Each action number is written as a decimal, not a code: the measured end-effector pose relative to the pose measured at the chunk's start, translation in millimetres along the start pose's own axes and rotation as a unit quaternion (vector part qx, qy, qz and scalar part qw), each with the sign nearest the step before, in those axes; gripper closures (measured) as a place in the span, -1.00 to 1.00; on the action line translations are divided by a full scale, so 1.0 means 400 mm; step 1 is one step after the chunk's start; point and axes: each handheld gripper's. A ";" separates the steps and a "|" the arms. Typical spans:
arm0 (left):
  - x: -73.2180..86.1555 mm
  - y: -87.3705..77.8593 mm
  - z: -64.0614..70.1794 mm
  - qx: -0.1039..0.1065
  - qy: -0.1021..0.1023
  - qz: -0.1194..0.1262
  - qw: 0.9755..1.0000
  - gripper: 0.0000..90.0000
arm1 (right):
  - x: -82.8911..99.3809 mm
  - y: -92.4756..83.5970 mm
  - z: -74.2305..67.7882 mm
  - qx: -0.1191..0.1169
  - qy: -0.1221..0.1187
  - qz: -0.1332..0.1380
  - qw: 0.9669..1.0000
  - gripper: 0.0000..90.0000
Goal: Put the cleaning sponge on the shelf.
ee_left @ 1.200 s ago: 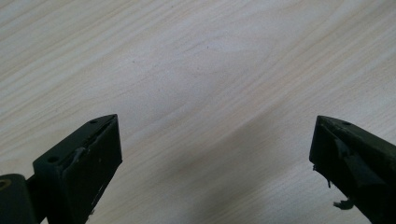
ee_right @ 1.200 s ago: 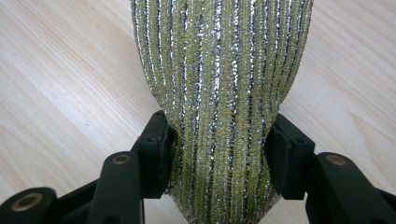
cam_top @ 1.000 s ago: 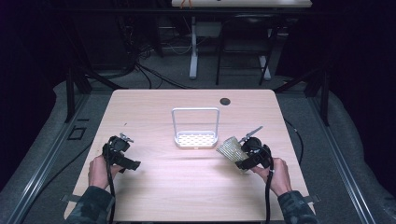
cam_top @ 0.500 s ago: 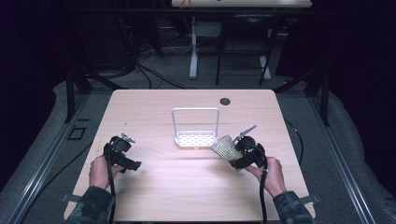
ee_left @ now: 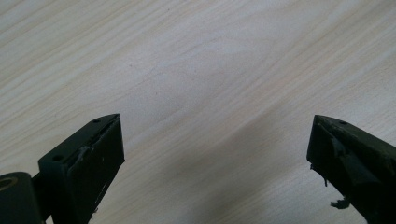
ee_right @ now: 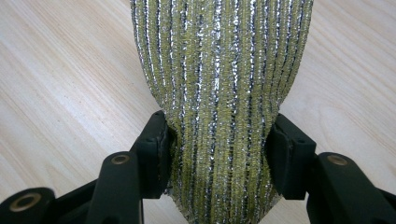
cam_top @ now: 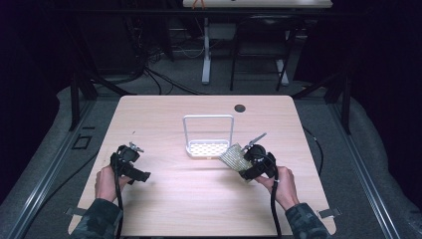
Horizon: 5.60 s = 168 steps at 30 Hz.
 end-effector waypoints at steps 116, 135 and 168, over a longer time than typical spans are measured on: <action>-0.002 0.001 0.002 0.007 0.001 0.002 1.000 -0.88 | -0.276 0.225 -0.080 0.110 -0.016 -0.003 0.994 -0.10; -0.002 0.002 0.001 0.012 0.003 0.005 1.000 -0.89 | -0.293 0.249 -0.091 0.112 -0.009 -0.001 0.994 -0.17; -0.004 0.000 0.004 0.012 0.004 0.007 1.000 -0.90 | -0.286 0.230 -0.090 0.117 -0.032 0.017 0.992 -0.66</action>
Point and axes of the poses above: each handheld gripper's, and its own axes: y roughly forward along the jaws, x roughly out of its underside, z roughly to its right, and after that the axes turned 3 degrees about -y, right-handed
